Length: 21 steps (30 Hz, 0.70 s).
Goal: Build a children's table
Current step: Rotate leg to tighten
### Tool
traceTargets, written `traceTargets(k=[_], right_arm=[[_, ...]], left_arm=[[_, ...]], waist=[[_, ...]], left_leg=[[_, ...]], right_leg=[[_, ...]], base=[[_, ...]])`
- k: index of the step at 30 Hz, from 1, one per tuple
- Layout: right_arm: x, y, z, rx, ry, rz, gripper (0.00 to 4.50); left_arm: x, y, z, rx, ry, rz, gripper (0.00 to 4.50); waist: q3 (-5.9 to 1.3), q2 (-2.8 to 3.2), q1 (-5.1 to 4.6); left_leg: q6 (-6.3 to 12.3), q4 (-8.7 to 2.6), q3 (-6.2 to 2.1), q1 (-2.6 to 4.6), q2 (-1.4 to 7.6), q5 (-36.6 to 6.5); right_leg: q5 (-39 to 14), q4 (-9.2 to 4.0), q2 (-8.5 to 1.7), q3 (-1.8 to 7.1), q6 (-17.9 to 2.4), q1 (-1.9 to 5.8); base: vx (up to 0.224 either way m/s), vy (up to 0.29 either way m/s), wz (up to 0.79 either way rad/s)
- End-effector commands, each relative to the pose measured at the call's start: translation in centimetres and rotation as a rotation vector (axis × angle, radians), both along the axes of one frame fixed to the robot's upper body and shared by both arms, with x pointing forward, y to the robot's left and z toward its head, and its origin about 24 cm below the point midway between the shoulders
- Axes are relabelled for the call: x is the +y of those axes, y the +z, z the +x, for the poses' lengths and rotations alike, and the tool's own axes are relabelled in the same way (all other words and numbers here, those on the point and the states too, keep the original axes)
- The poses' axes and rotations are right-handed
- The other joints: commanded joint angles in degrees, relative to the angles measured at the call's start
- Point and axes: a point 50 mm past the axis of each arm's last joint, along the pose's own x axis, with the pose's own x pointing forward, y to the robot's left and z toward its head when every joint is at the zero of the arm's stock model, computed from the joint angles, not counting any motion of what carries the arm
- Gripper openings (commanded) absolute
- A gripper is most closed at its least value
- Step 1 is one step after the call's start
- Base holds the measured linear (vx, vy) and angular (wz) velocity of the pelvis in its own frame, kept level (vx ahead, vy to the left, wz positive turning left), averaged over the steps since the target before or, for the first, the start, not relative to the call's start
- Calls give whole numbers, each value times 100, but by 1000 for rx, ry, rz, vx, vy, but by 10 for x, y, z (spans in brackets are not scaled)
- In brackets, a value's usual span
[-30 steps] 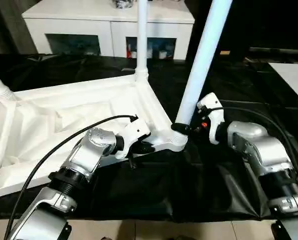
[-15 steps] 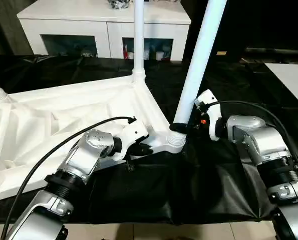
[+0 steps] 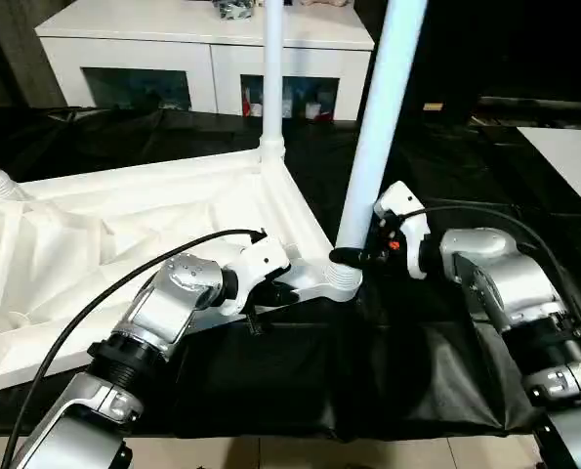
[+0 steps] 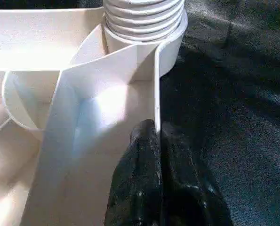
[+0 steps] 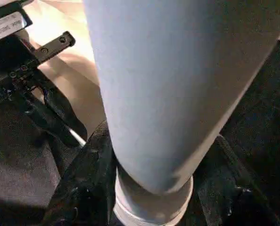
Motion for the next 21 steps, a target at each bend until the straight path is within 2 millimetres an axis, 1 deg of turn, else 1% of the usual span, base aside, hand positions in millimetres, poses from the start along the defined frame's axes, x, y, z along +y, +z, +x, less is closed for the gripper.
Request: traceTargets(k=[1,2,3,5,7,9,12,18,21], right_arm=[[-20,-64,-27,247,-84,-165,186],[-22,-67,-27,253,-116,-153,186],[-22,-67,-27,253,-116,-153,186],[-26,-72,-29,275,-179,-123,186],[-30,-77,-29,306,-263,-89,186],[-35,-82,-29,333,-325,-75,186],[-37,-86,-34,349,-316,-95,186],[-35,-86,-36,349,-289,-106,186],[-30,-85,-35,320,-250,-136,186]], left_arm=[[-4,10,0,-42,-20,-39,0],[-5,10,0,-38,-20,-41,0],[-5,10,0,-38,-20,-41,0],[-5,10,-1,-33,-24,-44,0],[-5,10,0,-32,-26,-45,0],[-5,11,0,-33,-27,-45,0],[-5,12,1,-34,-28,-44,0],[-4,13,1,-36,-31,-39,0],[-2,13,2,-37,-32,-33,0]], waist=[[-255,29,36],[-253,24,28],[-255,24,23],[-251,42,14],[-255,56,7],[-261,47,-14],[-249,57,-36],[-253,58,-39],[-245,56,-44]], left_leg=[[72,-452,-186,60,325,-1887],[65,-455,-188,57,321,-1925],[35,-460,-196,68,321,-2012],[-8,-467,-207,80,324,-2123],[-61,-477,-215,88,326,-2243],[-90,-486,-225,85,324,-2301],[-122,-485,-232,105,319,-2527],[-135,-496,-238,99,324,-2546],[-146,-499,-241,95,321,-2626]], right_leg=[[-2005,-480,-383,237,-1211,188],[-2070,-487,-379,235,-1189,191],[-2221,-499,-378,229,-1138,178],[-2335,-513,-377,229,-1097,159],[-2338,-524,-374,232,-1078,150],[-2278,-514,-367,222,-1094,157],[-2511,-550,-370,217,-1041,128],[-2438,-548,-371,221,-1036,124],[-2523,-557,-372,219,-1018,118]], base=[[0,0,0],[0,0,0],[0,0,0],[0,0,0],[0,0,0],[0,0,0],[0,0,0],[0,0,0],[0,0,0]])
